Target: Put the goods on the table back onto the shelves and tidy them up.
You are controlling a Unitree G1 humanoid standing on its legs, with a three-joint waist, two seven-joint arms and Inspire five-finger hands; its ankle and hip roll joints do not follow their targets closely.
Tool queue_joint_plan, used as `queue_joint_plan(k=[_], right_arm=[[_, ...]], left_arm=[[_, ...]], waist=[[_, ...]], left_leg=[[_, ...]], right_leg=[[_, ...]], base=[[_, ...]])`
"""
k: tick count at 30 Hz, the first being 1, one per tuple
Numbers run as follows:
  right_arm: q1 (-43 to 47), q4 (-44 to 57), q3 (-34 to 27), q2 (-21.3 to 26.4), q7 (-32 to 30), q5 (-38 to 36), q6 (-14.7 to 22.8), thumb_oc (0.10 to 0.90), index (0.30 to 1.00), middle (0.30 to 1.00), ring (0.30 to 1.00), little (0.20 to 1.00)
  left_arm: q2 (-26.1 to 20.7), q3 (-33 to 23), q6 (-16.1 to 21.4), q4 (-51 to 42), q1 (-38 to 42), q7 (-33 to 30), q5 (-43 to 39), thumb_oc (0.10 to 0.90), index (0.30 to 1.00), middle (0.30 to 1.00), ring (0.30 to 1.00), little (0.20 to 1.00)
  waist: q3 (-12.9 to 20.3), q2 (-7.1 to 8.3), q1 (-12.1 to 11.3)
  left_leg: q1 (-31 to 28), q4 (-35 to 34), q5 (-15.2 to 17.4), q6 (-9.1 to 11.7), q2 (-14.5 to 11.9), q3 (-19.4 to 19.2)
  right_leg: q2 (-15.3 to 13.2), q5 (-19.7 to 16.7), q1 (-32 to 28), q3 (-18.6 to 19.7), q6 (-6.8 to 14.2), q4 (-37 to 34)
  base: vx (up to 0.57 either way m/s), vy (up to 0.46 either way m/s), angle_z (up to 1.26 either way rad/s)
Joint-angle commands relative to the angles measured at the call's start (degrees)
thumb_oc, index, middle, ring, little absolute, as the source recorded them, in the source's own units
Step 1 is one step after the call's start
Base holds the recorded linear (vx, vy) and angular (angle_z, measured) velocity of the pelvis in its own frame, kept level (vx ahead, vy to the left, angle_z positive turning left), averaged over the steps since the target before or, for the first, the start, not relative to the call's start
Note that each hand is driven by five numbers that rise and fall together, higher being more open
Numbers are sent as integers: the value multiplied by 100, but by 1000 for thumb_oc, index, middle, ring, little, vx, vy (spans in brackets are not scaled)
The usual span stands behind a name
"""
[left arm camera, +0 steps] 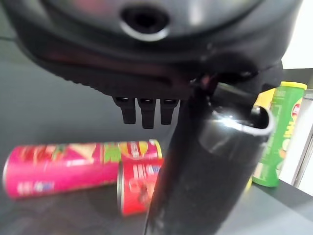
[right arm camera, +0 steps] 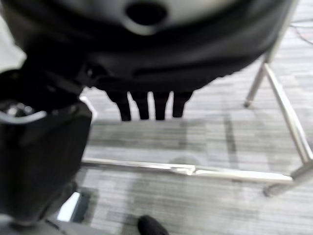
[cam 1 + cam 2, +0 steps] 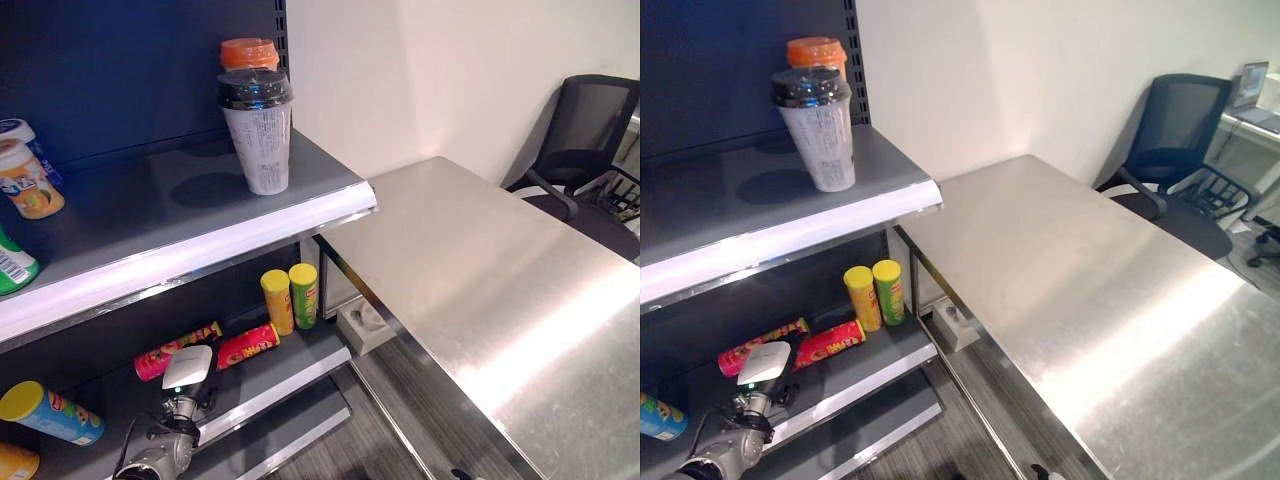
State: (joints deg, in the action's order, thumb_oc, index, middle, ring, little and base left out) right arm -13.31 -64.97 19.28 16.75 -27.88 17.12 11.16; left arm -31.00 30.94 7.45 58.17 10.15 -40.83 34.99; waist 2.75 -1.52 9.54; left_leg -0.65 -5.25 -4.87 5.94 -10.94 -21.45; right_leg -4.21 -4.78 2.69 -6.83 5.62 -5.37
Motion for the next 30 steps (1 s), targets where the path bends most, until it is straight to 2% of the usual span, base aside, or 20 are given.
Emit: queue_joint_plan(k=[1, 13, 23, 30], right_arm=[[201, 9, -50, -16, -176, -112, 156, 800, 900, 900, 900, 900], [277, 240, 53, 76, -204, -180, 201, 800, 900, 900, 900, 900], [445, 526, 183, 163, -266, -308, 276, 800, 900, 900, 900, 900], [484, 694, 253, 209, -316, -351, 312, 800, 900, 900, 900, 900]], left_arm=[[-539, -300, -9, 136, 883, -329, 11, 800, 900, 900, 900, 900], [-485, -242, -11, 476, 1300, -383, -261, 800, 900, 900, 900, 900], [-566, 34, 12, 600, 1781, -350, -372, 800, 900, 900, 900, 900], [-450, 258, 1, 550, 1997, -264, -336, 800, 900, 900, 900, 900]], waist=[[-57, 286, 55], [-276, 228, 191], [-574, 210, 269], [-681, 230, 282]], left_leg=[[-471, 25, 273, 246, 26, -181], [-261, 25, 257, 295, -43, -287], [99, 25, 133, 341, -114, -334], [210, 25, 89, 363, -185, -371]], right_leg=[[-121, -214, 6, -93, 451, 40], [-73, -215, 303, 8, 451, 47], [-23, -310, 716, 105, 428, 83], [28, -328, 870, 148, 409, 97]], base=[[32, 1, -5], [7, -1, -5], [-29, -16, -7], [-17, -27, -6]])
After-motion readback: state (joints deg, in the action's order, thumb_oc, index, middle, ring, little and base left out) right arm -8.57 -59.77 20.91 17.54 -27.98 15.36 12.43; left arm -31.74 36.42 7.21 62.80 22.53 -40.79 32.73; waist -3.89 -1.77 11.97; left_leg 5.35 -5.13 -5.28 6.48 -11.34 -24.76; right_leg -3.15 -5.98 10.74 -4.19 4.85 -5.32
